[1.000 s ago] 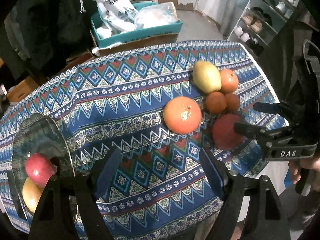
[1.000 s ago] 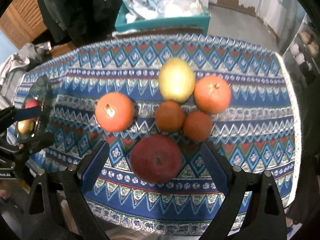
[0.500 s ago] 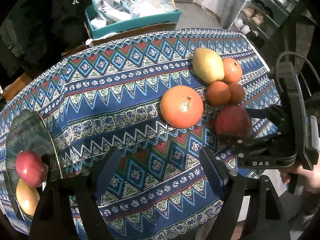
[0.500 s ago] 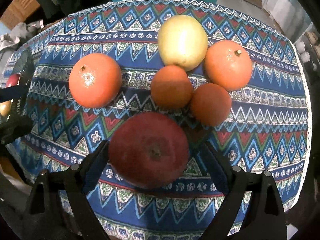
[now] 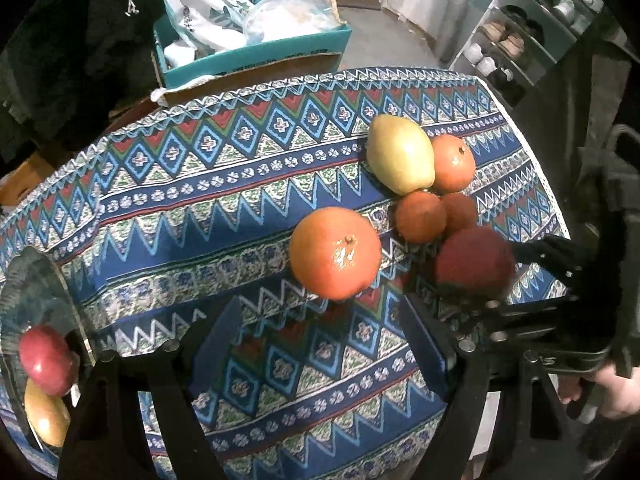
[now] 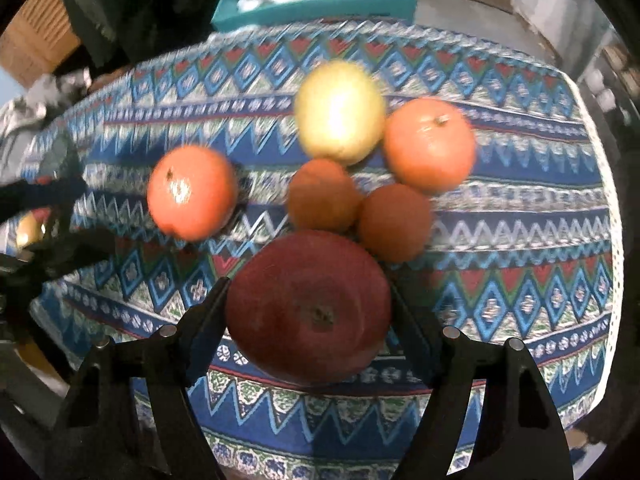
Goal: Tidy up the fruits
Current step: 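Grasp the second red apple with the right gripper while the left approaches a large orange, then grasp the large orange with the left gripper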
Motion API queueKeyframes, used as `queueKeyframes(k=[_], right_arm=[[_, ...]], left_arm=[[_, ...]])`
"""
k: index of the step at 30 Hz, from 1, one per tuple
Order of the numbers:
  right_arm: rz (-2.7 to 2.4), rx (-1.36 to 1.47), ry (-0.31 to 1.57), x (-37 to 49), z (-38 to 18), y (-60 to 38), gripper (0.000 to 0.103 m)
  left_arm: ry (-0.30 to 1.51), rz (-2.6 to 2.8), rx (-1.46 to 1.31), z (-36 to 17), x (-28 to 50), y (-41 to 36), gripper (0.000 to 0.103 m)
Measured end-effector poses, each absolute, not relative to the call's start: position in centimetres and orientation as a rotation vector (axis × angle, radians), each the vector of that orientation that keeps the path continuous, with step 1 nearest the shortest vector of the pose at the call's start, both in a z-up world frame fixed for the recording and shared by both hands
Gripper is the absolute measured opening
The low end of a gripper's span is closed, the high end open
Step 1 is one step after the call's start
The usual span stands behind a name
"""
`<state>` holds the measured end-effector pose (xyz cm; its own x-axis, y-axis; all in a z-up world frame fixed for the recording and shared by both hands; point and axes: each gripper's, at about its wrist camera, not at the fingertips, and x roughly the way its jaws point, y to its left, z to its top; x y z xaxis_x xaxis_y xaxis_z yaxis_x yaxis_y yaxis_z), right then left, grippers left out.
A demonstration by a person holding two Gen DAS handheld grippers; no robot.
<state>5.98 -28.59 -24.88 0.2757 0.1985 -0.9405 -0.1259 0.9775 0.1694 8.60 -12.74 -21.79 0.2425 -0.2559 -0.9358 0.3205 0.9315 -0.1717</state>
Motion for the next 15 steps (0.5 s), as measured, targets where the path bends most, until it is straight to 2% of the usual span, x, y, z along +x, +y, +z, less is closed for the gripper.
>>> queueKeyframes(k=[15], right_arm=[[0.154,0.136,1.197,7.1,-22.7,-33.4,0.077]], left_arm=[[1.340,-0.389,0.050,-25.7,11.5,-16.0,0.082]])
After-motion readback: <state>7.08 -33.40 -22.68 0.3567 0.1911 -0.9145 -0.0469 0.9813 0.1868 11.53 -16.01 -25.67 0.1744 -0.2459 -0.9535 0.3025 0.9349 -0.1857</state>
